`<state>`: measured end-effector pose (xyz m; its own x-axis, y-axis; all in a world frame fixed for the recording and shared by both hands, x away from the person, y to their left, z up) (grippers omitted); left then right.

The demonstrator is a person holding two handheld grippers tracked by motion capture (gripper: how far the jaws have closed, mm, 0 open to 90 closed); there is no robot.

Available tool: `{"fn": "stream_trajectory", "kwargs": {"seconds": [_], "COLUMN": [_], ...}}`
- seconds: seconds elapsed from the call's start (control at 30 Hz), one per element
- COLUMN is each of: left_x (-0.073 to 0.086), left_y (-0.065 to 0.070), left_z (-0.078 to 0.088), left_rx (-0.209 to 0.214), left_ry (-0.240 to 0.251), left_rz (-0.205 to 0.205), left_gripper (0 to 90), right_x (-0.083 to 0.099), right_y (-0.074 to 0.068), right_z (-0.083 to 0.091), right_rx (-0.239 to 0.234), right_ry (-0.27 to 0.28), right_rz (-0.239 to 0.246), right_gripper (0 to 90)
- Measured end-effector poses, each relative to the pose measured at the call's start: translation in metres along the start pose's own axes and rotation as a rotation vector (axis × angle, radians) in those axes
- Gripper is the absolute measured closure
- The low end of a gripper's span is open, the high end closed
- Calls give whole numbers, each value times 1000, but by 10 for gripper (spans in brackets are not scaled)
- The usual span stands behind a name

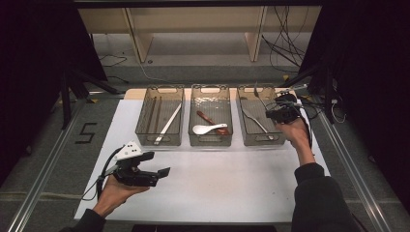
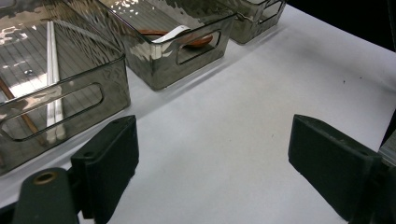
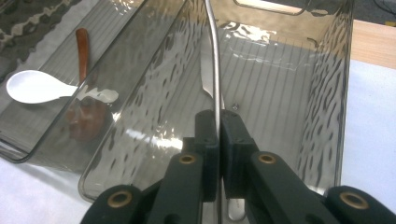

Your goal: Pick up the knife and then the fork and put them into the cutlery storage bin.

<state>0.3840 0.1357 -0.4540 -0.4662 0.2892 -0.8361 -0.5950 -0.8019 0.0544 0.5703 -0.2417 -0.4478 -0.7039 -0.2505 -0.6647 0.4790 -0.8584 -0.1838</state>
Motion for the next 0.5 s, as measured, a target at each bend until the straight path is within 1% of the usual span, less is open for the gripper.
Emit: {"fn": "stream_trajectory", "kwargs": {"seconds": [0.1,0.33,0.5], "left_x": [1,1,2], "left_y": [0,1,2], "left_z": [-1,-1,-2], "left_rx": [-1,2,5], "left_ry": [-5,-7,-12], "left_rz": [-5,0,-8], "left_gripper": [156,156,157], "right_x": [0,1,0], "right_y": [1,-1,-1], "right_z": [-3,-11,-17], "right_rx": [8,15,19], "right_ry": [-1,-21,-19], "right_rz": [-15,-19,-30], "right_gripper": [871,870,863]}}
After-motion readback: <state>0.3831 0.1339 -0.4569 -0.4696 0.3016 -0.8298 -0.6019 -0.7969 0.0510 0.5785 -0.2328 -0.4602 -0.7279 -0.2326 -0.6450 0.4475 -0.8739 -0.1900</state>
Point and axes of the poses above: each handheld gripper's, and its own axes: z roughly backward along the jaws, x roughly out of its underside, y roughly to its right, the point moved 9 cm from there along -z, roughly forward along the jaws, and after that the axes turned 10 degrees about -x, right-handed, at the moved point
